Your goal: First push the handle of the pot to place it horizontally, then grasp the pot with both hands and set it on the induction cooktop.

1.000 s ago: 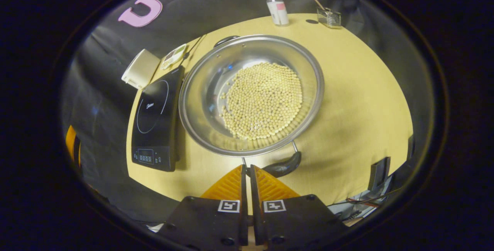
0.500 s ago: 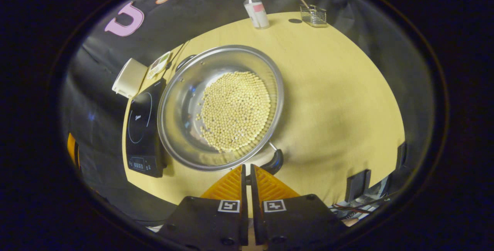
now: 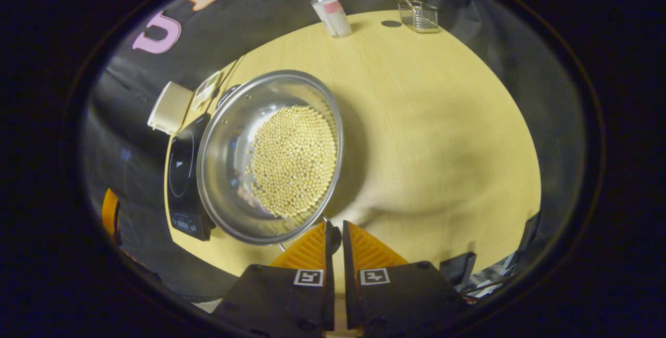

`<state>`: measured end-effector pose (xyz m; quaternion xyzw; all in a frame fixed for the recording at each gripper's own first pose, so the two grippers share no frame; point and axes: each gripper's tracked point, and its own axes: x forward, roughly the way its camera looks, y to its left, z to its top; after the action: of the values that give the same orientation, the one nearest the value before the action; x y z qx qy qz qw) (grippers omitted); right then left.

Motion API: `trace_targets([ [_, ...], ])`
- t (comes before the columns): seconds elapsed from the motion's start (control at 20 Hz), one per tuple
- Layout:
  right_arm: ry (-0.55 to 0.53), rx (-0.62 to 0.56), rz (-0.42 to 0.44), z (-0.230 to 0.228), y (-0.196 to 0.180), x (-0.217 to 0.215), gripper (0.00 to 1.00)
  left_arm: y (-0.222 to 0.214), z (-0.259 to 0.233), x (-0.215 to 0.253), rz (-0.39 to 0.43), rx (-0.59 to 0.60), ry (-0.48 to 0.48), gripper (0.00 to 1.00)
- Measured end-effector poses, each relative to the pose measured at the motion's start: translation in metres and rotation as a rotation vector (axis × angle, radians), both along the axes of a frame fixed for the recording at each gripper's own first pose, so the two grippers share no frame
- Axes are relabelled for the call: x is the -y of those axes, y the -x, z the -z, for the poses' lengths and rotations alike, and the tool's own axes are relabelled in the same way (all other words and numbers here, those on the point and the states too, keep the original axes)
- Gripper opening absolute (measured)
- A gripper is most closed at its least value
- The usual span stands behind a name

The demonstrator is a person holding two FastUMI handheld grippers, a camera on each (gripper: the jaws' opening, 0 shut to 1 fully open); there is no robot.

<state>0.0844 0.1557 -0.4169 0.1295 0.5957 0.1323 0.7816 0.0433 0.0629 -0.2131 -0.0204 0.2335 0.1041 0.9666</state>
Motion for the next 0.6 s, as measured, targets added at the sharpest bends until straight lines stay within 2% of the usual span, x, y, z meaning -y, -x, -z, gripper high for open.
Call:
trace_targets([
  [0.1, -0.078, -0.006, -0.026, -0.015, 0.008, -0.014, 0.11, -0.003, 0.002, 0.004, -0.004, -0.007, 0.01, 0.96],
  [0.15, -0.108, -0.011, -0.048, -0.02, 0.015, -0.021, 0.0, -0.004, 0.003, 0.006, -0.008, -0.012, 0.014, 0.96],
  [0.2, -0.129, -0.014, -0.073, -0.024, 0.02, -0.028, 0.0, -0.004, 0.005, 0.007, -0.01, -0.017, 0.017, 0.96],
  [0.25, -0.142, -0.015, -0.099, -0.026, 0.024, -0.034, 0.11, -0.005, 0.006, 0.008, -0.011, -0.019, 0.017, 0.96],
  [0.35, -0.14, -0.026, -0.154, -0.02, 0.036, -0.044, 0.12, -0.007, 0.007, 0.009, -0.013, -0.025, 0.017, 0.96],
  [0.4, -0.141, -0.039, -0.175, -0.017, 0.042, -0.051, 0.0, -0.008, 0.009, 0.01, -0.013, -0.026, 0.017, 0.96],
  [0.45, -0.139, -0.054, -0.192, -0.014, 0.047, -0.056, 0.0, -0.008, 0.008, 0.01, -0.012, -0.027, 0.017, 0.96],
  [0.5, -0.131, -0.069, -0.206, -0.012, 0.051, -0.058, 0.12, -0.007, 0.009, 0.011, -0.012, -0.028, 0.017, 0.96],
  [0.6, -0.121, -0.076, -0.206, -0.006, 0.048, -0.06, 0.12, -0.008, 0.006, 0.011, -0.018, -0.016, 0.016, 0.96],
])
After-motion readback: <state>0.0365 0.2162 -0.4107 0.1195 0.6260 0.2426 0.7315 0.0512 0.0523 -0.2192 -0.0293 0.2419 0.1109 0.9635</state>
